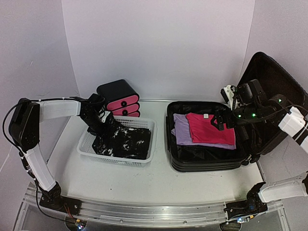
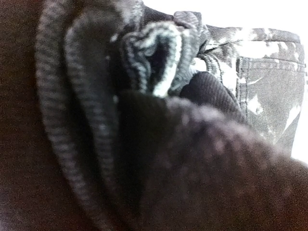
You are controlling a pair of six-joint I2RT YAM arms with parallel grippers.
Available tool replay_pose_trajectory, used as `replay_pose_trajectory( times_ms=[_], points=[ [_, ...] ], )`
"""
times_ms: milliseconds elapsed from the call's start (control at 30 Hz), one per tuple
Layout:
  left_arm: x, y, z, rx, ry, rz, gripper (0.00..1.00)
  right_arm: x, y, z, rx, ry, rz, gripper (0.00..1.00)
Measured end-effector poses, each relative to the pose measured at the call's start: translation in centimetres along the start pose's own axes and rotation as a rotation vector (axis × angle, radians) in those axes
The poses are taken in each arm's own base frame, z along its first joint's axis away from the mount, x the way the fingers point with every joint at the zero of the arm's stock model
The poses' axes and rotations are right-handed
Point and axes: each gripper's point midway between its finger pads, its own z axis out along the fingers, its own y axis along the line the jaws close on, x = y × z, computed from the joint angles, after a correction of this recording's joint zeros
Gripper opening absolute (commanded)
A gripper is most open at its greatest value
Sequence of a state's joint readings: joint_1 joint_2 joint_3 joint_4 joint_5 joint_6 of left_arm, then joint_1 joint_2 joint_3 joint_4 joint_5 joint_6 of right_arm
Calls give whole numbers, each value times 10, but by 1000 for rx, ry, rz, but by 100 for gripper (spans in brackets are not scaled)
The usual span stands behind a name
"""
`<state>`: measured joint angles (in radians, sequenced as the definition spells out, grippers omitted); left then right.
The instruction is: Open, take out, and arrange the luggage
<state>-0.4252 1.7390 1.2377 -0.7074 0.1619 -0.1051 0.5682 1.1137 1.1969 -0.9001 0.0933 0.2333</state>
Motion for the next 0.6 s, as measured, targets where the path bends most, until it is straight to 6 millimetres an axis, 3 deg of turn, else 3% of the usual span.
replay_pose_trajectory(
  times_ms=[133,200,300,433,500,600],
  points=[
    [0,4,0,-29,-1,-17,44,0,0,0,0,0,0,93],
    [1,13,-4,-81,-5,-37,54,0,0,0,-1,1,0,94],
    [0,27,-24,-172,-35,-63,60,0,0,0,-2,1,0,94],
    [-3,40,-77,-275,-139,-87,63,0,1,1,-4,3,0,94],
    [-7,37,-108,-273,-212,-100,59,1,2,3,-9,8,0,94],
    [-17,20,-133,-190,-282,-117,53,1,5,8,-18,20,-2,95]
  ],
)
